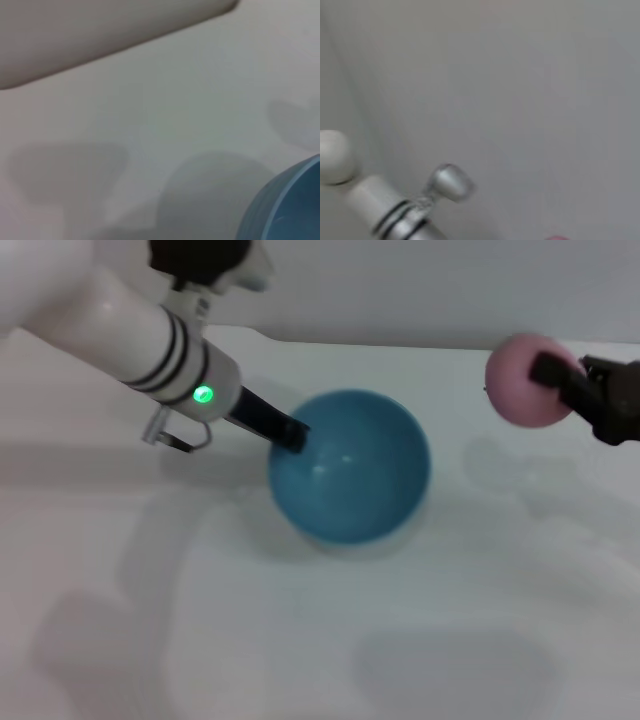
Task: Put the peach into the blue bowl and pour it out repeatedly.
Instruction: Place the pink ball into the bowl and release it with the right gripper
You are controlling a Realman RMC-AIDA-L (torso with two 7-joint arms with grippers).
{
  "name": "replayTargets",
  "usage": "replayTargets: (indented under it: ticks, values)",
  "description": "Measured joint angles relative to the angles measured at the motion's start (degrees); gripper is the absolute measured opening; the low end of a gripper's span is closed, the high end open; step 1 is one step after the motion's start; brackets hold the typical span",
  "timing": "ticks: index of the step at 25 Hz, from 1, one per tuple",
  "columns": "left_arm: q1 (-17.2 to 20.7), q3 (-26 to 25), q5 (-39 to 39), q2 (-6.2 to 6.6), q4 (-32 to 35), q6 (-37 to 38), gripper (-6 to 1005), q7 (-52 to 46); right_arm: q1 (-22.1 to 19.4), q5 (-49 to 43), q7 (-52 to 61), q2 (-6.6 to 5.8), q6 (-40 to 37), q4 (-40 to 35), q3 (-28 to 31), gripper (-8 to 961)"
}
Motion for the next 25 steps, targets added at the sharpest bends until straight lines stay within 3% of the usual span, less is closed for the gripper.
replayTargets:
  ticks: [8, 16, 23, 25]
  values:
    - [-2.08, 11.5, -8.26, -0.14, -2.85, -0.77, 0, -1.39, 4.45, -15.21, 5.32, -0.38, -7.46, -6.13, 0.28, 79]
    - [-2.22, 12.44, -9.45, -0.1, -2.92, -0.03, -1, -2.29, 7.05, -23.4, 9.95, 0.99, -6.41, -7.25, 0.2, 105]
    - [-2.48, 12.36, -9.58, -0.06, -2.92, 0.64, -1, -2.32, 7.41, -24.69, 12.31, 1.17, -5.5, -6.87, 0.56, 128]
    - [-2.63, 12.48, -9.63, -0.11, -2.92, 0.65, -1, -2.32, 7.42, -25.3, 14.13, 1.17, -4.49, -6.87, 0.4, 220]
